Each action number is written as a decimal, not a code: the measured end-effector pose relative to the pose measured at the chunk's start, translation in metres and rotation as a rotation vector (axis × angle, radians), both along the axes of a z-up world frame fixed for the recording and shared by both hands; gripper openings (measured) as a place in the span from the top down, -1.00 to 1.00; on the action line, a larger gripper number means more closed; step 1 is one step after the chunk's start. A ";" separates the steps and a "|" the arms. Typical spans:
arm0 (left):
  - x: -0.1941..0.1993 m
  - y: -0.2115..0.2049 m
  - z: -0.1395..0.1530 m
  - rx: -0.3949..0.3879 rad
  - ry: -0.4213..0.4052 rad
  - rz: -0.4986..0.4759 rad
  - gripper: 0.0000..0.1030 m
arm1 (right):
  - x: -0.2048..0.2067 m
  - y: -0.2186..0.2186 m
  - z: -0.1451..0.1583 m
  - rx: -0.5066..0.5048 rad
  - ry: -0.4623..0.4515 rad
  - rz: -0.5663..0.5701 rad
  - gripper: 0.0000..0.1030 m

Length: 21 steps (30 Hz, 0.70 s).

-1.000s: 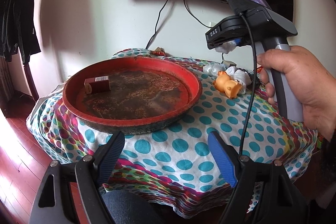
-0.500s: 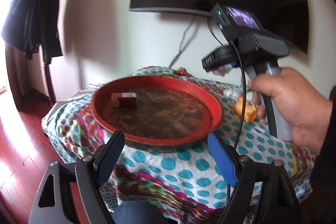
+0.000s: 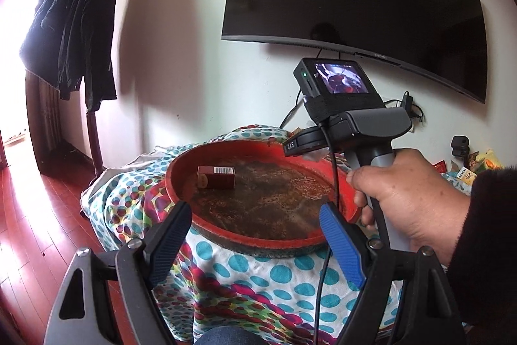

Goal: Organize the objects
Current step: 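Carry the white bag bundle into the red tray and release it with the right gripper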

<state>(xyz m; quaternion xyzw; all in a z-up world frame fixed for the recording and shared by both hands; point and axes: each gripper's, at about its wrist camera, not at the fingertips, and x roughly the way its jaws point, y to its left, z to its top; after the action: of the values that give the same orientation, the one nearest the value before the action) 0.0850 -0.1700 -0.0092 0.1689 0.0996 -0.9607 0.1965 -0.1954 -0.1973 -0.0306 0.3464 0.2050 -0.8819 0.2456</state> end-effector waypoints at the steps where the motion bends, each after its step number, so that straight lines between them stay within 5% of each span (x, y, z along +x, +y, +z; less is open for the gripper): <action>1: 0.001 -0.002 0.000 0.004 0.005 0.007 -0.62 | -0.001 -0.005 -0.002 0.002 -0.004 0.008 0.31; 21: 0.006 -0.032 0.004 0.071 0.048 0.067 -0.62 | -0.046 -0.097 -0.035 0.039 -0.127 0.099 0.29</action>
<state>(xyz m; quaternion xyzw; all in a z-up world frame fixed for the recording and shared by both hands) 0.0906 -0.2022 -0.0054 0.1494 0.1439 -0.9532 0.2198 -0.2410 -0.2941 -0.0657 0.3959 0.2232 -0.8405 0.2948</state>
